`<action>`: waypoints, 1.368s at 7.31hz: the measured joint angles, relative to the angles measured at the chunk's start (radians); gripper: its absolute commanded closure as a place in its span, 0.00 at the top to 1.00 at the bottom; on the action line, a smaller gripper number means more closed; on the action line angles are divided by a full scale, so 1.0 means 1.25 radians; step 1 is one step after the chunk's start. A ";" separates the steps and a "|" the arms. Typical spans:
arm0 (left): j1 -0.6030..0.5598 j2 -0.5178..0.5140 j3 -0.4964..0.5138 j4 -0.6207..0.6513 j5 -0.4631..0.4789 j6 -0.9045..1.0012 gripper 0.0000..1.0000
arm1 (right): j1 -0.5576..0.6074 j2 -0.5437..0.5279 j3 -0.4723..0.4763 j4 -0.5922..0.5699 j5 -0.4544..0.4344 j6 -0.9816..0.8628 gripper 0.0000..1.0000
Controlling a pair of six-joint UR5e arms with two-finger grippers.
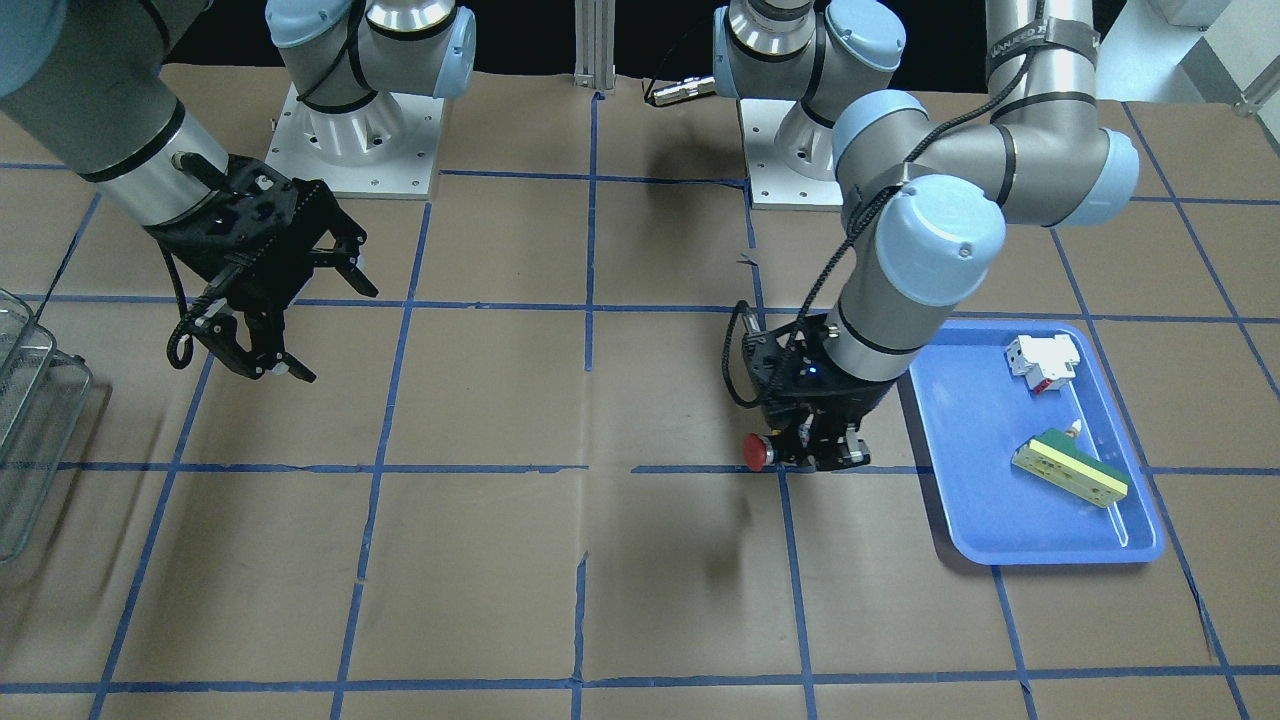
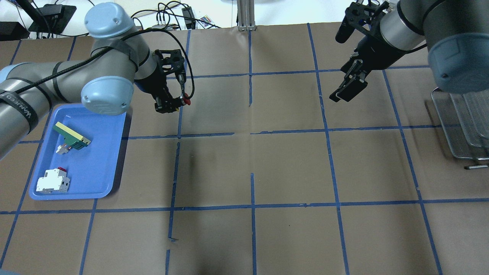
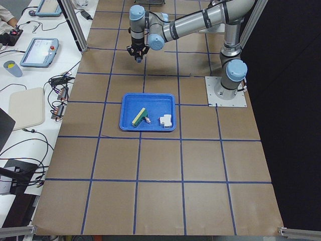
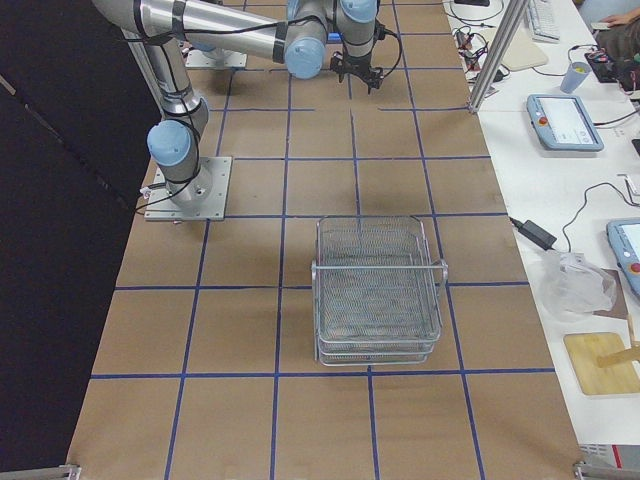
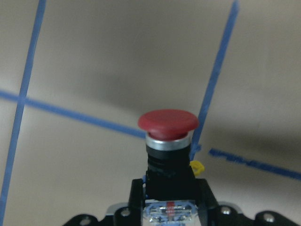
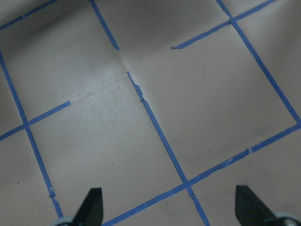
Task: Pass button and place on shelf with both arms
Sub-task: 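Lift the red button and carry it toward the right gripper, then move the right gripper onto the button body held by the left gripper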
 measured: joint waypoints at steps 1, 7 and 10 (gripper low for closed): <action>-0.049 -0.003 0.053 -0.061 -0.014 0.011 0.00 | -0.008 0.007 0.001 0.004 0.029 -0.046 1.00; -0.232 0.004 0.143 -0.138 -0.116 -0.041 0.00 | -0.055 0.005 0.005 0.060 0.198 -0.225 1.00; -0.246 -0.013 0.200 -0.135 -0.182 -0.099 0.00 | -0.054 0.002 0.029 0.066 0.284 -0.226 0.99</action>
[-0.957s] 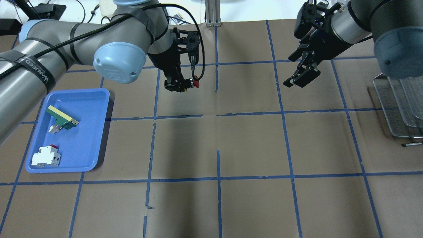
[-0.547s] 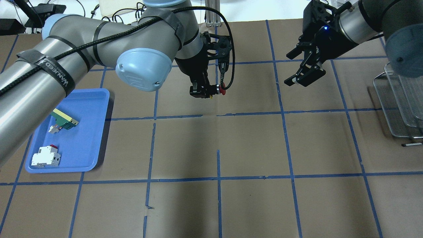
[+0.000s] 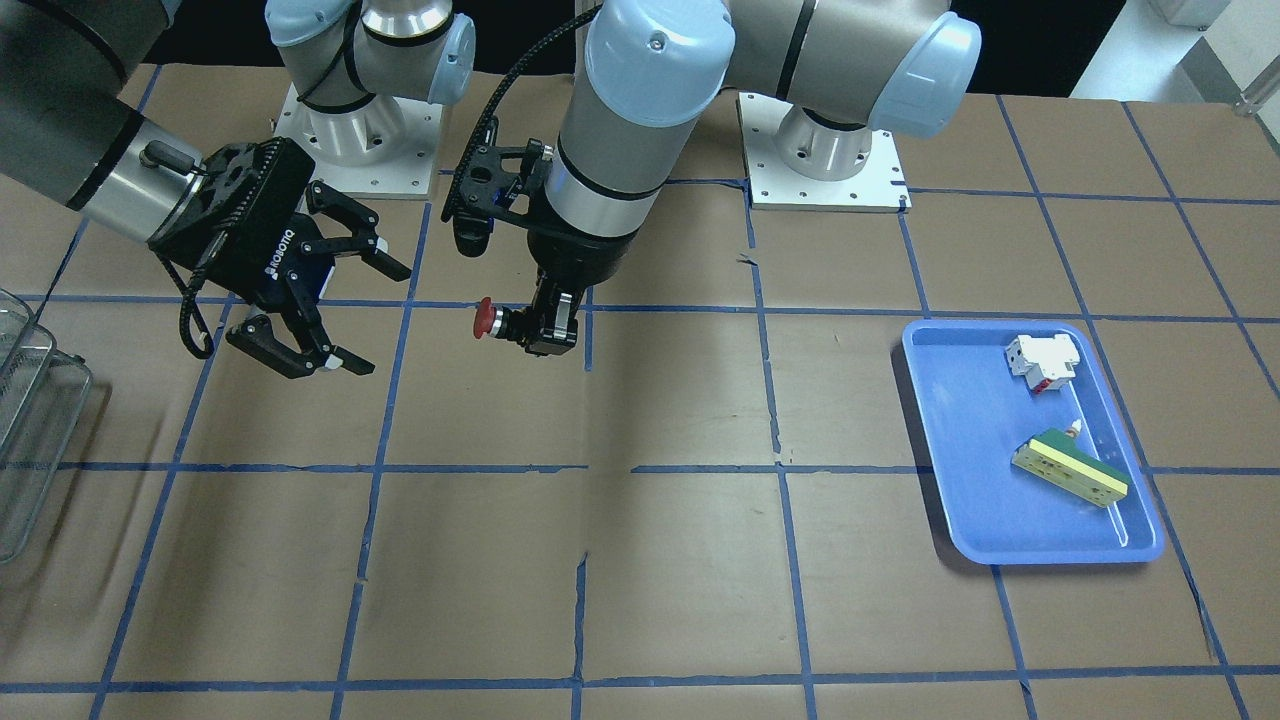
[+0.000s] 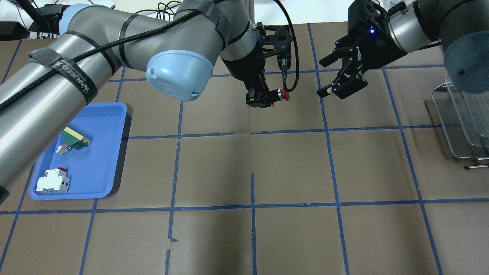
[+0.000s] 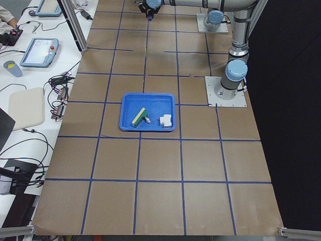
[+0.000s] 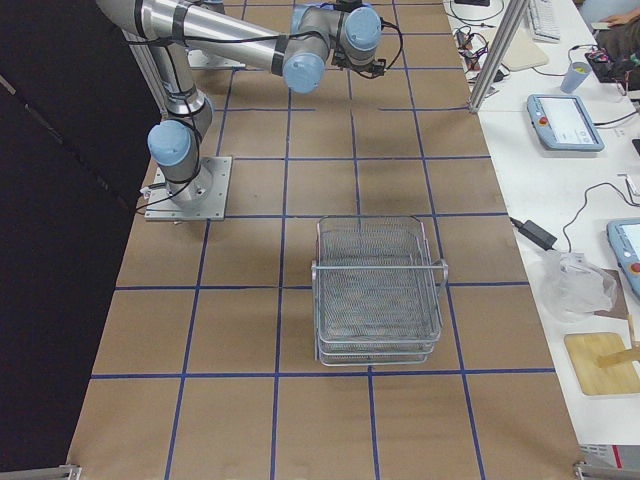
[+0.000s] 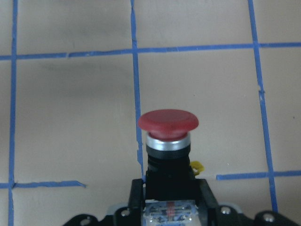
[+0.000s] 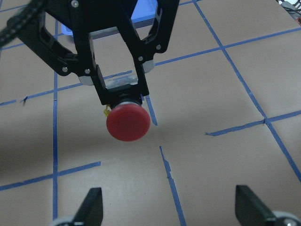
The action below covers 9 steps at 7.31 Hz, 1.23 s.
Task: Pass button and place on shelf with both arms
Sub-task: 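Move the right gripper onto the button body held by the left gripper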
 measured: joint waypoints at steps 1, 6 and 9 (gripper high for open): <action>-0.003 -0.003 0.012 0.000 -0.010 -0.009 0.00 | -0.001 -0.001 0.014 0.000 0.025 0.000 0.99; -0.022 -0.007 0.019 0.010 -0.025 -0.045 0.00 | 0.001 -0.038 0.038 0.014 0.074 0.002 0.98; -0.027 -0.004 0.019 0.014 -0.027 -0.055 0.00 | 0.005 -0.037 0.041 0.019 0.098 0.001 0.98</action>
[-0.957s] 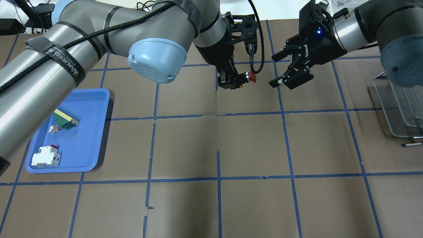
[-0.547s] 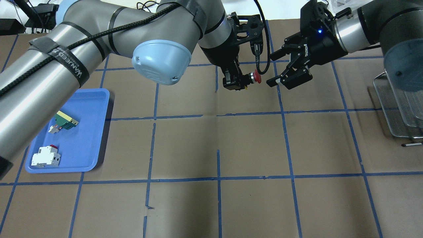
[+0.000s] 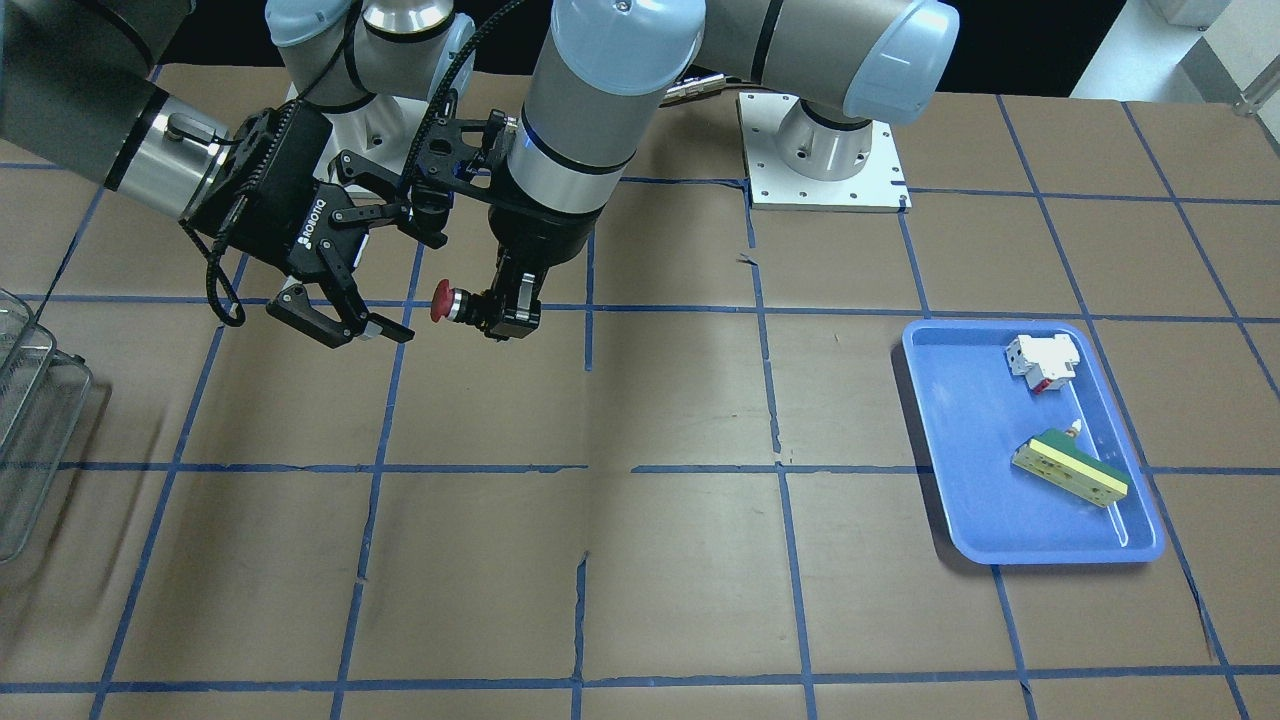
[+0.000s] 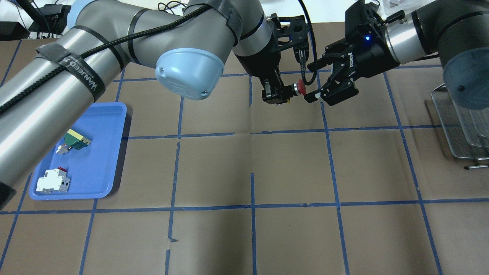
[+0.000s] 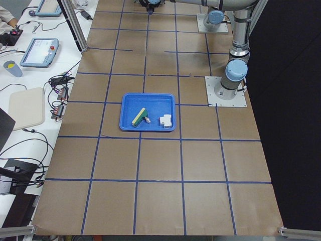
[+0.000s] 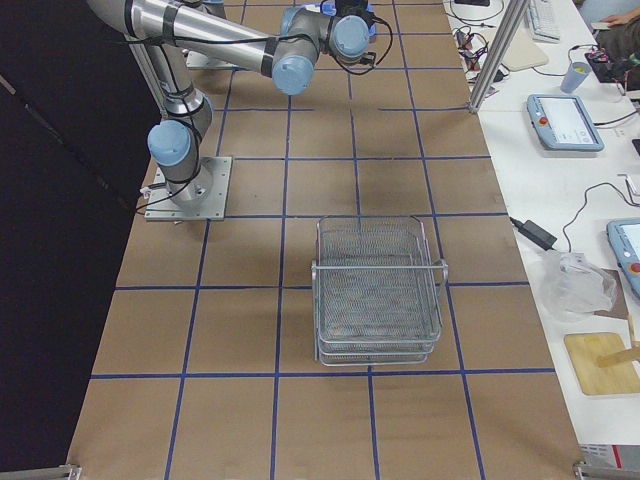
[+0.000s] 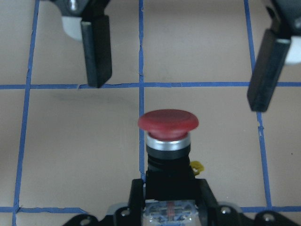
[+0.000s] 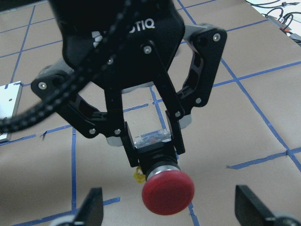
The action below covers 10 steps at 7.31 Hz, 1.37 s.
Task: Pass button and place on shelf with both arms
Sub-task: 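Move the right gripper onto the button body held by the left gripper, then close the right gripper on the button and open the left gripper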
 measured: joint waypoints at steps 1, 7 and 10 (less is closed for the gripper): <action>-0.004 0.003 0.001 0.002 -0.001 -0.001 0.00 | 0.001 0.001 0.000 0.000 0.003 0.000 0.97; -0.016 0.007 0.003 0.014 -0.001 -0.012 0.00 | 0.012 0.015 -0.001 -0.005 0.004 0.011 0.53; -0.017 0.010 0.003 0.015 -0.001 -0.013 0.00 | 0.012 0.014 -0.002 0.002 0.002 0.013 0.01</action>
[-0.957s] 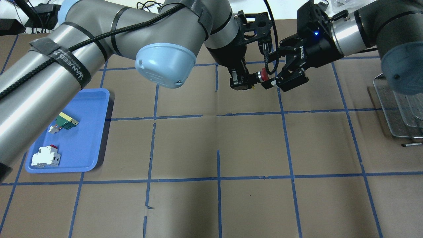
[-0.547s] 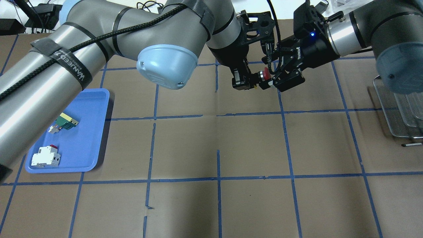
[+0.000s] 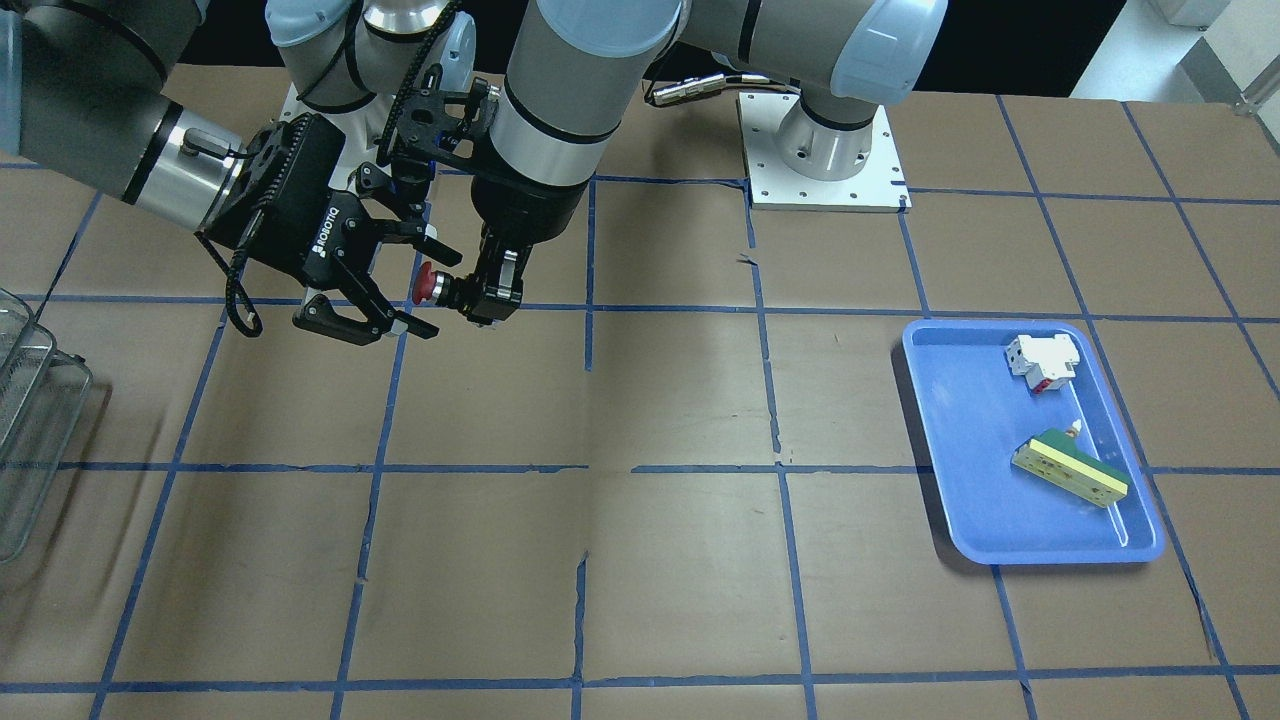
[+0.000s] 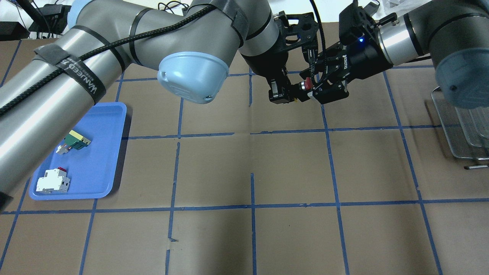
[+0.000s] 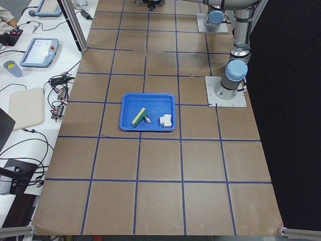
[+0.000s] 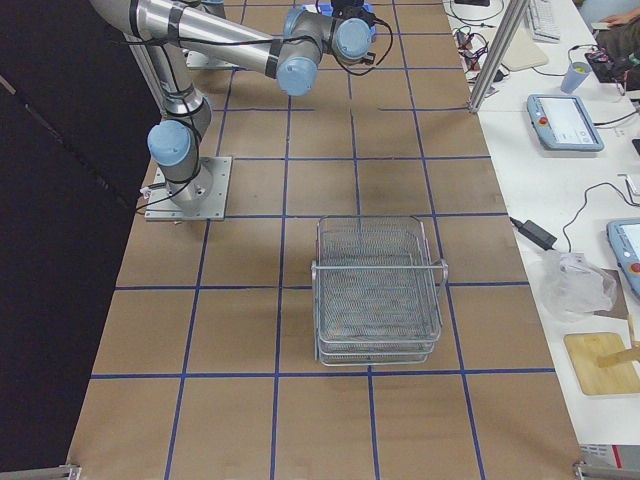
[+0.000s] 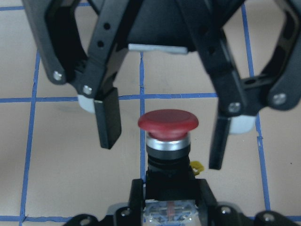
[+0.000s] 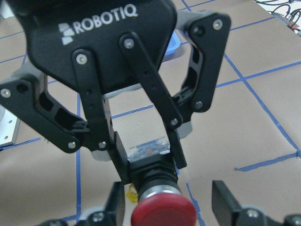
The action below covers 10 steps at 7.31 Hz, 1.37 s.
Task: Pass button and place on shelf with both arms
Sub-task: 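Close the right gripper on the button and open the left gripper, then carry the button with the right gripper toward the mesh basket while the left arm withdraws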
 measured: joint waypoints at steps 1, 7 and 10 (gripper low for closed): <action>0.000 0.001 0.000 0.001 0.000 0.000 0.00 | 0.000 0.000 0.000 0.001 -0.002 0.000 0.00; 0.001 0.011 0.005 0.043 0.010 -0.032 1.00 | 0.000 0.006 -0.005 0.003 -0.010 0.002 0.00; 0.050 0.056 -0.007 0.020 0.093 -0.067 1.00 | -0.029 0.011 -0.019 -0.009 -0.083 0.002 0.00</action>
